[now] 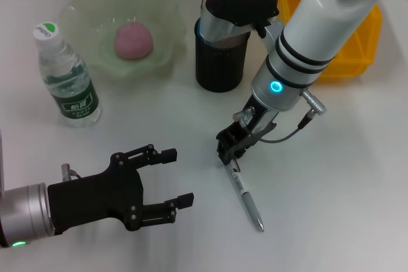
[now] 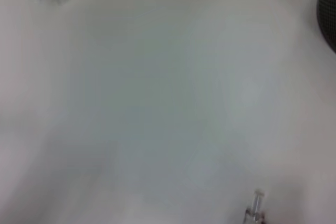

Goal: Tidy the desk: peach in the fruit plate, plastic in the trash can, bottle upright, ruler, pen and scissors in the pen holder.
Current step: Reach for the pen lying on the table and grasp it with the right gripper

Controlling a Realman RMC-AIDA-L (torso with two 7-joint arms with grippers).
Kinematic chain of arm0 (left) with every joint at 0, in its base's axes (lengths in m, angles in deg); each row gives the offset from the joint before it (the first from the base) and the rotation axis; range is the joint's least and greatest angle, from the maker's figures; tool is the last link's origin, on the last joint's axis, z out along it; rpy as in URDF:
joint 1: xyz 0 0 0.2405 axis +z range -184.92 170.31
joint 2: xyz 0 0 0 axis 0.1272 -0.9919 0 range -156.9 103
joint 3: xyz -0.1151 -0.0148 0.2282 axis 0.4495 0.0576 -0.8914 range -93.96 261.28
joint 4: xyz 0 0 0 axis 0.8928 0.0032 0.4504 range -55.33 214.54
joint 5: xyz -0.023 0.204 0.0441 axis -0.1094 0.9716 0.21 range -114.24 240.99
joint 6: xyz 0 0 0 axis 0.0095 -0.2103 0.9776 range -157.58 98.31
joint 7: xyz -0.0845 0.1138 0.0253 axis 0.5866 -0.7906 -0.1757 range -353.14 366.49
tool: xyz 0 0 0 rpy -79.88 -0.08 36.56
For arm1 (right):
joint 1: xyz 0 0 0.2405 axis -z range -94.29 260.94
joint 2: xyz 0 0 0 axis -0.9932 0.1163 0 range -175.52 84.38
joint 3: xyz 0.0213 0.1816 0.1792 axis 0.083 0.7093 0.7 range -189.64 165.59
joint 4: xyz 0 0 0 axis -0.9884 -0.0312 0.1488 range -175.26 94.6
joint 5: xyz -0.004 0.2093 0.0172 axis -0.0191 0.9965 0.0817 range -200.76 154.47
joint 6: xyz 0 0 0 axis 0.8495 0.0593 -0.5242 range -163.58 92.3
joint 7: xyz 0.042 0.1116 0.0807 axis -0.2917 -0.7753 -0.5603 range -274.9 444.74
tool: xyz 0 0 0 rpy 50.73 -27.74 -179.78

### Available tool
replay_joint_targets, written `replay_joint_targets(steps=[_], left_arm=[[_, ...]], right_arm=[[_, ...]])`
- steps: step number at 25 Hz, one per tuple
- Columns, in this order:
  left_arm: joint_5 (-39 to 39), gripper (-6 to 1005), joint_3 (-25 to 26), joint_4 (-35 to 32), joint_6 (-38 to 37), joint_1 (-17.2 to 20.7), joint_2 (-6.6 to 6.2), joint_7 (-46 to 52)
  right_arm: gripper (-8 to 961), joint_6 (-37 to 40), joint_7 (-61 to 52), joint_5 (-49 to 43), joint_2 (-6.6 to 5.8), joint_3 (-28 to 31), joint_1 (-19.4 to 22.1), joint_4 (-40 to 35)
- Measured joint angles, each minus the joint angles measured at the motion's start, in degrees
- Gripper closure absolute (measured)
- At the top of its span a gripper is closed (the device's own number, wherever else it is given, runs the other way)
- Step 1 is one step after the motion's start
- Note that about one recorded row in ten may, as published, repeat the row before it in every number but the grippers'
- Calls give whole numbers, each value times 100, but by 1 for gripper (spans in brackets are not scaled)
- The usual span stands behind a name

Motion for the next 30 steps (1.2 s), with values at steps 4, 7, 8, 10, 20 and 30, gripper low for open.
replay_joint_targets(steps=[4,7,8,10,20,30], left_arm=[[-2,197,0,0,0,-6,0,0],[-6,197,0,0,0,-14,0,0],[-6,197,0,0,0,-17,0,0],[-8,197,0,0,0,-27,0,0],[-4,197,0,7,8,-42,8,0],[0,197,0,17,10,-38,9,0]], right_arm=[[670,-2,-1,0,0,-1,-3,28],[705,3,-1,0,0,-1,-10,27],[703,7,-1,0,0,-1,-12,19],[699,8,-1,0,0,-2,-13,13],[596,-11,-1,0,0,-1,-11,27],[634,5,4,0,0,-80,-10,26]])
